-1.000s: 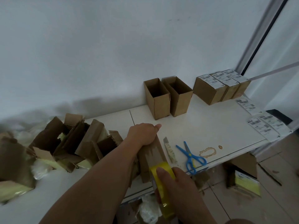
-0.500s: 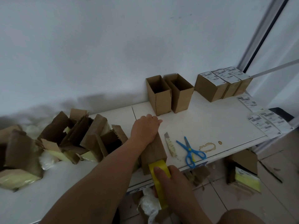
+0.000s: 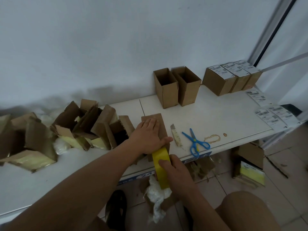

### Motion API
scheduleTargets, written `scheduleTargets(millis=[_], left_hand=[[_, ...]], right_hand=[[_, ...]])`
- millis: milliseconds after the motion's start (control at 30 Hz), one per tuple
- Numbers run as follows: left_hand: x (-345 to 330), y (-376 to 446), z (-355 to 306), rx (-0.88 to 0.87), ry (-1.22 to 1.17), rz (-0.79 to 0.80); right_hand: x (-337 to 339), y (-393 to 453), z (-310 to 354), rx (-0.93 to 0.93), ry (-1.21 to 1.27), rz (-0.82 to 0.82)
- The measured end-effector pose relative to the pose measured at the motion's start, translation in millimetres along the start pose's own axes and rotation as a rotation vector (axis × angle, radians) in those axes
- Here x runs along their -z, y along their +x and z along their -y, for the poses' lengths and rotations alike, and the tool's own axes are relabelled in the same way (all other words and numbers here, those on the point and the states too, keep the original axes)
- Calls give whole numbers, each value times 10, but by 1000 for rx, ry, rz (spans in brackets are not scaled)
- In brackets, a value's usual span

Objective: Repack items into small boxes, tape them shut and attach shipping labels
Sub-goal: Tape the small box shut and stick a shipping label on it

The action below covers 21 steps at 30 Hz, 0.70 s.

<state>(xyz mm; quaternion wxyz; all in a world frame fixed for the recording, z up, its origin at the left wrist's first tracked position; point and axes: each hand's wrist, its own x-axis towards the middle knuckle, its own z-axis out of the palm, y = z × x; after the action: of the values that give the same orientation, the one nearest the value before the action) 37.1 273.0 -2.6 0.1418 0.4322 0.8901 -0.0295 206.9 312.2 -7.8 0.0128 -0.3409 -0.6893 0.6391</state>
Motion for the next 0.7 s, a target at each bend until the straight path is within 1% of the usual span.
scheduleTargets(millis=[133,333,367,400,500,700], left_hand=[[-41,19,-55,1,19,-6],[-29,-77,-52,-30,24,-218],[-22,-91,-55,-39,40,-215],[-13,-100,-42,-46,48,-178],[31,-111,99,-73,43,-28],[25,26,244,-68,90,-21]], right_hand=[[14,7,-67,12,-32,-36],[14,68,-113,24,-63,9],[6,73,-106,22,-53,12],[-2,94,-118,15,-33,13],[-11,163,-147,2,-7,22],[-63,320,-91,15,36,88]])
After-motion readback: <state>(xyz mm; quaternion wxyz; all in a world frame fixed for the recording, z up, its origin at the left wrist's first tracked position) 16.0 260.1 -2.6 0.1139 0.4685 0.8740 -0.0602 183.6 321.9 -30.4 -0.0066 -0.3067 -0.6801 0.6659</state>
